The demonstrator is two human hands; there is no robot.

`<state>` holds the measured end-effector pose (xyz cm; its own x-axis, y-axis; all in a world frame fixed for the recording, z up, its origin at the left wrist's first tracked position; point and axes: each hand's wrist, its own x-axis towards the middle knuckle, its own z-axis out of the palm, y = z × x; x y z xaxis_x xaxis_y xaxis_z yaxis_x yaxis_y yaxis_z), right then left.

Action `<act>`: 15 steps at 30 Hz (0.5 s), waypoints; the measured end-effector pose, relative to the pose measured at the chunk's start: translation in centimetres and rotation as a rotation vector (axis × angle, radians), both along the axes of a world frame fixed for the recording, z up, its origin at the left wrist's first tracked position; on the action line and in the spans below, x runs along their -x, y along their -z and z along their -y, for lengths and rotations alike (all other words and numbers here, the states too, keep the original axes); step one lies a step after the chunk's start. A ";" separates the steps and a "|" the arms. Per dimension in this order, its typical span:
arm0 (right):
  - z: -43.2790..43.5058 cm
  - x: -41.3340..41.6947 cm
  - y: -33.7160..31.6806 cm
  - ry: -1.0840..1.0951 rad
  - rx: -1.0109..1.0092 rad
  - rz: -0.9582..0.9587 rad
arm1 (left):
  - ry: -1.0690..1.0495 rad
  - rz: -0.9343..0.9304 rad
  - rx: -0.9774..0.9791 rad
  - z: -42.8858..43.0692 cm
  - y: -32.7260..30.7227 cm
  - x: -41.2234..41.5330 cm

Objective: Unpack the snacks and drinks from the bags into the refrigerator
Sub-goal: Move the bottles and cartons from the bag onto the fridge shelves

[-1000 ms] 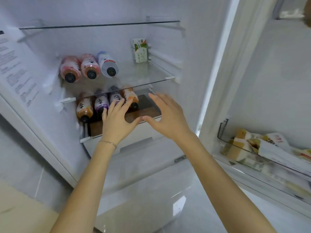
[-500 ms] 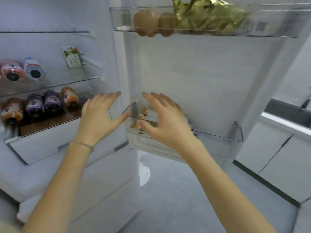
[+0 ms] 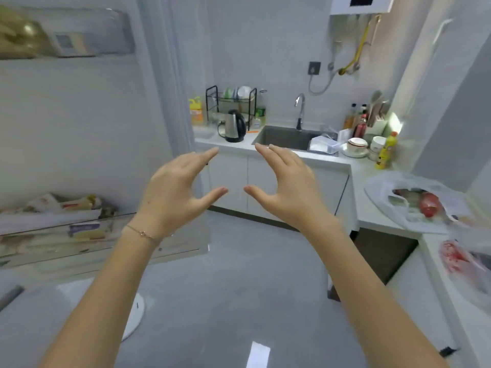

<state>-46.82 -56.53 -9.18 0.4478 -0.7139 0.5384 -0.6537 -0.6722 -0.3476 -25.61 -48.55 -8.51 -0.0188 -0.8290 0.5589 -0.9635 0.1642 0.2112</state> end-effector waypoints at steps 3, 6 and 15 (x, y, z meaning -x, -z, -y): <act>2.7 5.5 0.9 0.151 -0.053 -0.039 | 0.148 0.032 -0.002 5.4 0.4 5.1; 5.3 10.3 2.0 0.278 -0.112 -0.058 | 0.256 0.074 -0.042 11.1 1.7 9.5; 14.5 21.3 4.8 0.577 -0.224 -0.068 | 0.436 0.097 -0.146 27.5 5.3 20.4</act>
<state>-68.15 -71.01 -13.95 -0.0161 -0.9435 0.3311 -0.9157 -0.1190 -0.3838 -46.00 -76.00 -13.77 -0.4291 -0.8017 0.4160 -0.8275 0.5336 0.1747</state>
